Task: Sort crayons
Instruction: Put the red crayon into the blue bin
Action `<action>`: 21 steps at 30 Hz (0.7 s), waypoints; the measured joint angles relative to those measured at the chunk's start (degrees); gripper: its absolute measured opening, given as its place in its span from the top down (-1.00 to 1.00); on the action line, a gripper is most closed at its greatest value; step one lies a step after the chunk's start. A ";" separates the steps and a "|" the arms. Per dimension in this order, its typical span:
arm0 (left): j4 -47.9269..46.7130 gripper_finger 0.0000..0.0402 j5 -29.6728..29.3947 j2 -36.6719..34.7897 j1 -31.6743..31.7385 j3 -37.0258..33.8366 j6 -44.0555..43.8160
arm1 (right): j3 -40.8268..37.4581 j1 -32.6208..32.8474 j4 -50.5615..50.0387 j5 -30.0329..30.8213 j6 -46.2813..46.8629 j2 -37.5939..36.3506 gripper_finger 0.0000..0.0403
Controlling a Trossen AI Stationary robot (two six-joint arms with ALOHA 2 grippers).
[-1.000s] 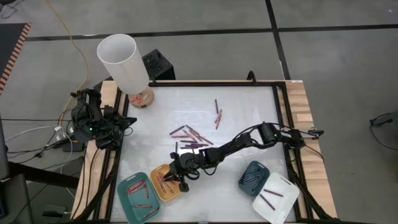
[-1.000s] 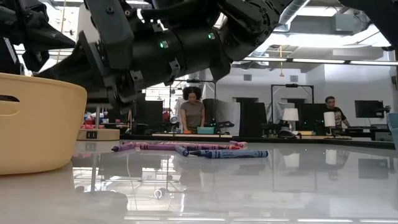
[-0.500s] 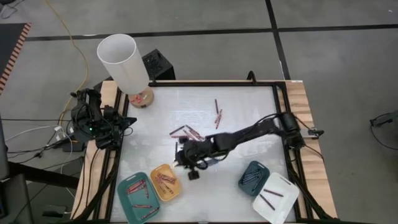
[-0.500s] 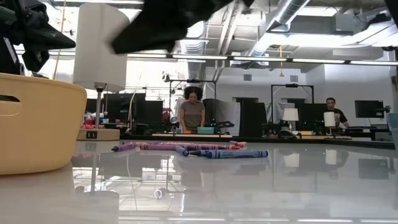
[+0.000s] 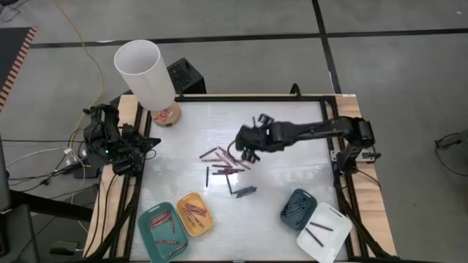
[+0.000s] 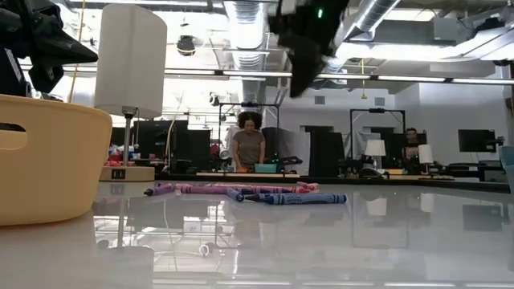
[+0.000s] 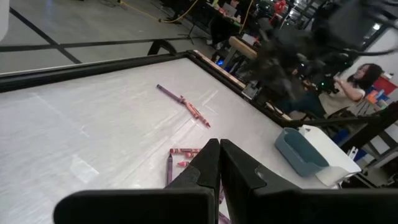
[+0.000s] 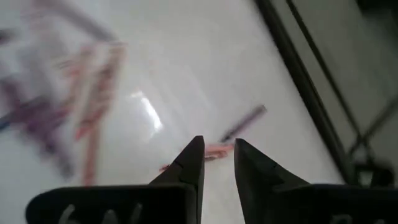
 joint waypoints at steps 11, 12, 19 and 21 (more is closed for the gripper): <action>-0.04 1.00 0.12 0.02 0.00 0.00 0.00 | -15.94 -10.53 7.90 -5.38 17.65 0.37 0.59; -0.04 1.00 0.12 0.00 0.00 0.00 0.00 | -17.46 -11.04 9.34 -6.83 18.11 0.35 0.59; -0.07 1.00 0.18 0.01 0.00 0.00 0.00 | -25.10 -13.65 19.79 -22.21 20.90 0.35 0.59; -0.07 1.00 0.36 0.00 0.00 0.00 0.00 | -25.55 -13.94 20.72 -24.74 19.88 0.35 0.59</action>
